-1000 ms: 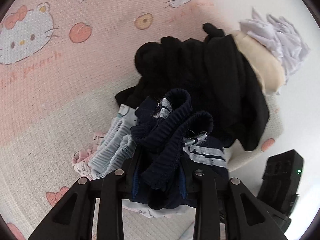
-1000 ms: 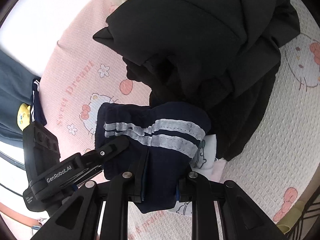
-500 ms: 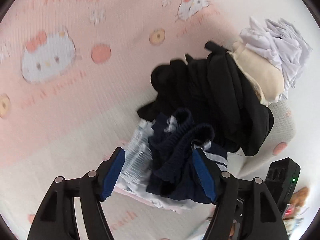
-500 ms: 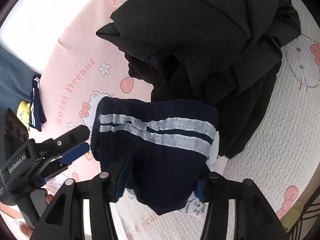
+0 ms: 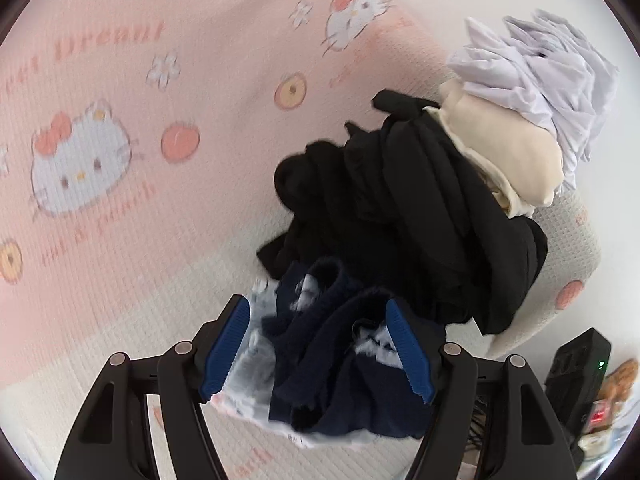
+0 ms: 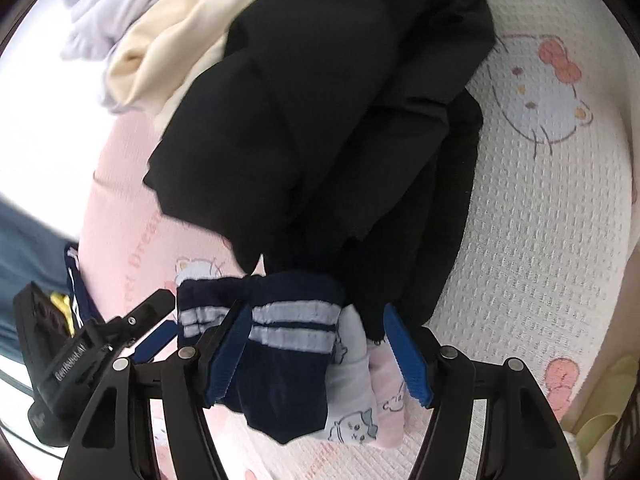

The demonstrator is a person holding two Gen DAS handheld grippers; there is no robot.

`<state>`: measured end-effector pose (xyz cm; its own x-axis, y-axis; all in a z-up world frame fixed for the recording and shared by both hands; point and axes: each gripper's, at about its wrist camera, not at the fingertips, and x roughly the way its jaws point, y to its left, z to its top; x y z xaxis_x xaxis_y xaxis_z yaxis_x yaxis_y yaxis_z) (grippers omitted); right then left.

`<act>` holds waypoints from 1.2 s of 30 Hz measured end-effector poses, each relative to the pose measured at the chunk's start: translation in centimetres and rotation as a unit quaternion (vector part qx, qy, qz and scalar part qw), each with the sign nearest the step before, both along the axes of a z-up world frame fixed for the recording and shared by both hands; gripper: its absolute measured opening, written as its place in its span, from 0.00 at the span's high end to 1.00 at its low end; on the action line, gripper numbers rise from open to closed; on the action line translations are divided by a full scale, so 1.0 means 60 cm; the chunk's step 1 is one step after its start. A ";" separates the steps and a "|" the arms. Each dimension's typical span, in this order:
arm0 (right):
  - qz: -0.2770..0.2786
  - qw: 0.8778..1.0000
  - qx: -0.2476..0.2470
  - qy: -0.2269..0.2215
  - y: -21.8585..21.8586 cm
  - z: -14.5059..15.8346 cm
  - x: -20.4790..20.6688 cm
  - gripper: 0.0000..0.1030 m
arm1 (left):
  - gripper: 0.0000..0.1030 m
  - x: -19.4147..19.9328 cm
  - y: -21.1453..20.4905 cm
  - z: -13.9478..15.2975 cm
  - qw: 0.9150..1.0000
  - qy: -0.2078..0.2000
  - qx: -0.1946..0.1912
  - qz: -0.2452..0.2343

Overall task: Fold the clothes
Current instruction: 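Lower the pants bundle onto the baby clothes beside the black garments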

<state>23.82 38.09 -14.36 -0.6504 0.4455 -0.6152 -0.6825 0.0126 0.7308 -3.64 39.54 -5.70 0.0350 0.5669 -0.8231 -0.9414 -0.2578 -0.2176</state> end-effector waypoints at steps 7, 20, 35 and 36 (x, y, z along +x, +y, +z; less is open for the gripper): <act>0.052 0.997 0.022 -0.060 0.007 0.003 -0.043 0.61 | 0.50 0.020 -0.006 -0.007 0.999 0.048 0.017 0.012; 0.056 0.997 0.023 -0.053 0.009 -0.005 -0.041 0.71 | 0.48 0.083 0.004 -0.039 0.984 0.165 -0.019 -0.061; 0.077 0.993 0.004 -0.088 0.064 -0.020 -0.095 0.71 | 0.47 0.004 0.006 -0.093 0.995 0.072 -0.064 0.009; 0.075 0.993 0.004 -0.089 0.064 -0.019 -0.096 0.71 | 0.47 0.005 0.003 -0.093 0.996 0.072 -0.056 0.008</act>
